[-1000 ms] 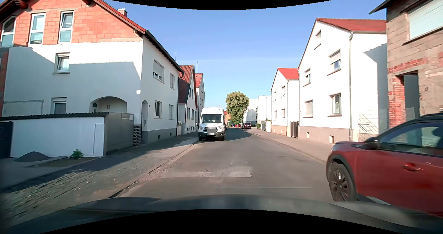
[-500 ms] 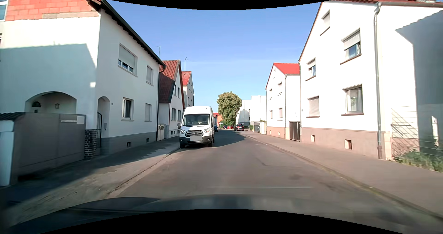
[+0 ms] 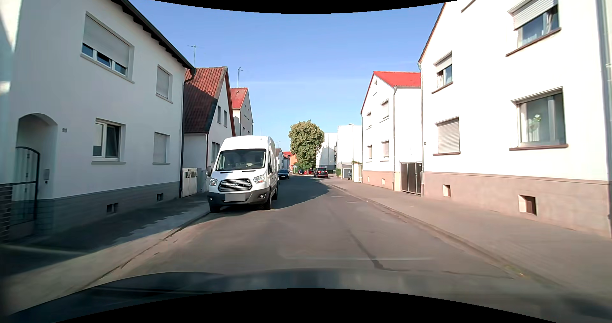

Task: Follow the waypoints while adhering to traffic rules and regulations

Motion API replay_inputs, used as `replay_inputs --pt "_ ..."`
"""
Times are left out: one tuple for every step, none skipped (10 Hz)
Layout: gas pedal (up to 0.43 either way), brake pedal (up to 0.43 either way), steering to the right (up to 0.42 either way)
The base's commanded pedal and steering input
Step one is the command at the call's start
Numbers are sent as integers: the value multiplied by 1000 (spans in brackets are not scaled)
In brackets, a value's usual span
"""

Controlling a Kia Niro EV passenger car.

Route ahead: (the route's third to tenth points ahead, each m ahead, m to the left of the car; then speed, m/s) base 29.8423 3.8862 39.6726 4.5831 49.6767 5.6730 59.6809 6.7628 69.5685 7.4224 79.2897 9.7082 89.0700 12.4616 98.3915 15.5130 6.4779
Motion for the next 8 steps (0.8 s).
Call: replay_inputs --pt "0 0 38" --pt "0 0 35" --pt "0 0 28" --pt "0 0 23" --pt "0 0 11" --pt "0 0 9" --pt "0 0 3" --pt "0 0 -9"
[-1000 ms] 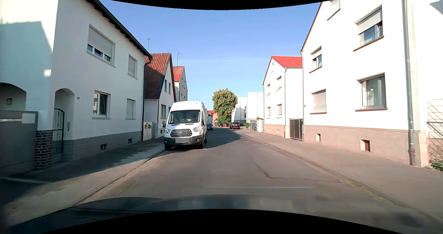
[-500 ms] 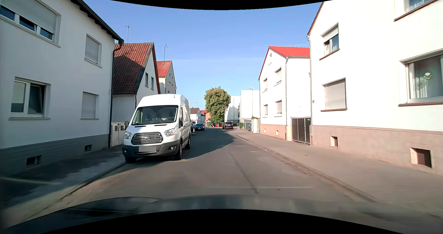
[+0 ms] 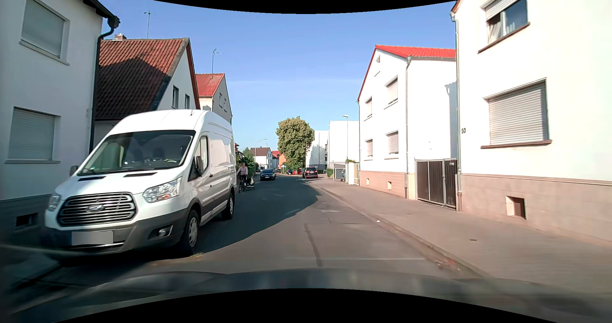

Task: Follow the waypoints while adhering to traffic rules and regulations

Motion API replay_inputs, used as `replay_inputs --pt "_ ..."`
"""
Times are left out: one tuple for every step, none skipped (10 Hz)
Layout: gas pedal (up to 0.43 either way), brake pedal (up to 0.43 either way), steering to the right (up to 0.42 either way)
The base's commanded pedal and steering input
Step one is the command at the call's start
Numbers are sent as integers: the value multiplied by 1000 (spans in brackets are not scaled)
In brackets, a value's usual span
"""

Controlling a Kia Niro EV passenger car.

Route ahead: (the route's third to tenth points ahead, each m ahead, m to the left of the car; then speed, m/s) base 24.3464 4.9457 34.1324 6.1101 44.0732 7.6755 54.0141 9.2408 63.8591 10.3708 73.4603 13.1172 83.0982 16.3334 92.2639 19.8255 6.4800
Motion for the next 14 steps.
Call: replay_inputs --pt "0 0 -21" --pt "0 0 -26" --pt "0 0 -28" --pt "0 0 -30" --pt "8 0 -32" --pt "8 0 -39" --pt "8 0 -44" --pt "8 0 -49" --pt "8 0 -52" --pt "8 0 -52" --pt "20 0 -52" --pt "20 0 -50" --pt "20 0 -51" --pt "20 0 -52"
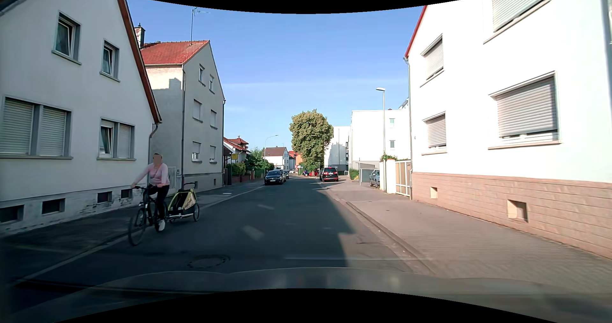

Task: Follow the waypoints while adhering to traffic rules and regulations

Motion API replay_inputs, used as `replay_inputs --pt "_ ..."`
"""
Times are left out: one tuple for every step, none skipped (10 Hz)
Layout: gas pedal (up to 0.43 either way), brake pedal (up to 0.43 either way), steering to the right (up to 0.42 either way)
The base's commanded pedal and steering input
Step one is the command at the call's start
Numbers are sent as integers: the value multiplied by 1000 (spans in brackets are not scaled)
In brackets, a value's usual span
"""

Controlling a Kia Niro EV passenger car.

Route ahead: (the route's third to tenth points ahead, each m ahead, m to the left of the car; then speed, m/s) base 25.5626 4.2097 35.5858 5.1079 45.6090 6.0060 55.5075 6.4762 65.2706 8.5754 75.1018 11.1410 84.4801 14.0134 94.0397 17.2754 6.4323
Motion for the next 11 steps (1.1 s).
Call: replay_inputs --pt "20 0 -52" --pt "20 0 -52" --pt "20 0 -50" --pt "20 0 -51" --pt "20 0 -50" --pt "20 0 -46" --pt "20 0 -46" --pt "20 0 -46" --pt "28 0 -45" --pt "28 0 -40" --pt "28 0 -36"
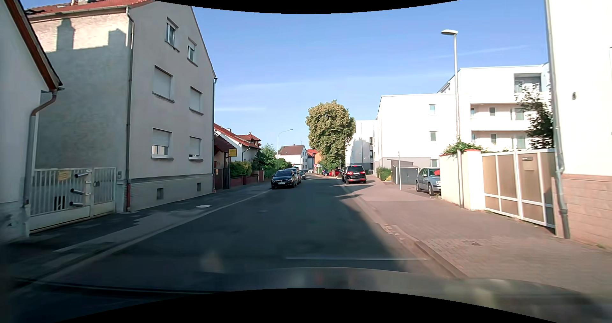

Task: Follow the waypoints while adhering to traffic rules and regulations

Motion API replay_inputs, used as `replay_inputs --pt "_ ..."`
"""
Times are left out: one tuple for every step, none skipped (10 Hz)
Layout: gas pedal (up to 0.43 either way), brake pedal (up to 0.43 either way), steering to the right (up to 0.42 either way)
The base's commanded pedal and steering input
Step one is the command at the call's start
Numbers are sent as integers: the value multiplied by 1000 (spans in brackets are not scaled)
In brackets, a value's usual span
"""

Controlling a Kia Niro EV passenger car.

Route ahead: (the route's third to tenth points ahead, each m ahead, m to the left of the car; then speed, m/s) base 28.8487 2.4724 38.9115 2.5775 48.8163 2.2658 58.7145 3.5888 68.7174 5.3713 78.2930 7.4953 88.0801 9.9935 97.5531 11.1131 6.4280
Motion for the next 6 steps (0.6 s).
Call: replay_inputs --pt "28 0 -33" --pt "28 0 -29" --pt "28 0 -24" --pt "28 0 -18" --pt "28 0 -9" --pt "28 0 -3"
